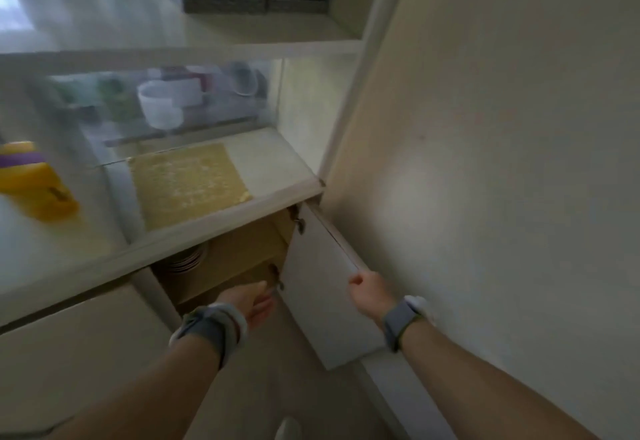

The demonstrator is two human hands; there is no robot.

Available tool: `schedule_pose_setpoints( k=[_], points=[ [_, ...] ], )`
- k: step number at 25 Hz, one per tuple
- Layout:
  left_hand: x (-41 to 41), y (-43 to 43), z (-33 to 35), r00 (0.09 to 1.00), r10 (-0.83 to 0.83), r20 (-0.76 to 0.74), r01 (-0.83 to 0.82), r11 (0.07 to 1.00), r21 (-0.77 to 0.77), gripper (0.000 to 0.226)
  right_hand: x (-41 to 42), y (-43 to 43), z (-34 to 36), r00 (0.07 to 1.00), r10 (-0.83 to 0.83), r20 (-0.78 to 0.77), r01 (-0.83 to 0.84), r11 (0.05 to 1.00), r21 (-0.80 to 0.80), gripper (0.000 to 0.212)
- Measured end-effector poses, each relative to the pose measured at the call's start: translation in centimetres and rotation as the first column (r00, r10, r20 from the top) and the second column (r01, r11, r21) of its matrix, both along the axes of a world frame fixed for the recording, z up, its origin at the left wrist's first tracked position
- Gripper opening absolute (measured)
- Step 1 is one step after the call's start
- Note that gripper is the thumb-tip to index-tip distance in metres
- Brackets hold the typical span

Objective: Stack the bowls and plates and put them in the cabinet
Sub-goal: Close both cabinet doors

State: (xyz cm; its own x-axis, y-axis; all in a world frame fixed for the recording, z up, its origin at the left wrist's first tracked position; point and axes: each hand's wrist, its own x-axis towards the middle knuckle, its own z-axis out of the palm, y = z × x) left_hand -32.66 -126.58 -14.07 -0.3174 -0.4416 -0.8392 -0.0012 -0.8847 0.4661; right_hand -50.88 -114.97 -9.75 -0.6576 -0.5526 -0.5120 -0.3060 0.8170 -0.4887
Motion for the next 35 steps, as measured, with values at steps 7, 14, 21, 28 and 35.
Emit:
schedule_pose_setpoints(
  k=[7, 14, 21, 28, 35],
  points=[
    [-5.5, 4.4, -0.2, 0.959, -0.28, -0.035, 0.28, 0.96, -0.013, 0.021, -6.8, 7.5, 0.4, 0.979, -0.055, -0.198, 0.08, 0.99, 0.117, 0.025],
    [-7.1, 6.0, -0.3, 0.969, -0.246, 0.02, 0.246, 0.969, -0.003, 0.011, -8.3, 6.7, -2.9, 0.991, 0.117, -0.058, -0.103, 0.973, 0.208, 0.024],
    [-5.6, 6.2, 0.0, 0.975, -0.216, 0.045, 0.218, 0.975, -0.032, 0.023, -6.4, 6.3, -3.7, 0.983, 0.102, 0.153, -0.136, 0.963, 0.232, 0.015],
    [0.2, 4.1, 0.5, 0.971, -0.198, 0.131, 0.21, 0.974, -0.089, 0.014, 4.0, 2.3, -4.6, 0.883, -0.073, 0.464, 0.008, 0.99, 0.141, 0.013],
    [10.9, -1.5, 1.0, 0.956, -0.067, 0.285, 0.112, 0.983, -0.143, 0.004, 16.1, -7.2, -6.8, 0.773, -0.176, 0.61, 0.154, 0.984, 0.088, 0.009]
  ],
)
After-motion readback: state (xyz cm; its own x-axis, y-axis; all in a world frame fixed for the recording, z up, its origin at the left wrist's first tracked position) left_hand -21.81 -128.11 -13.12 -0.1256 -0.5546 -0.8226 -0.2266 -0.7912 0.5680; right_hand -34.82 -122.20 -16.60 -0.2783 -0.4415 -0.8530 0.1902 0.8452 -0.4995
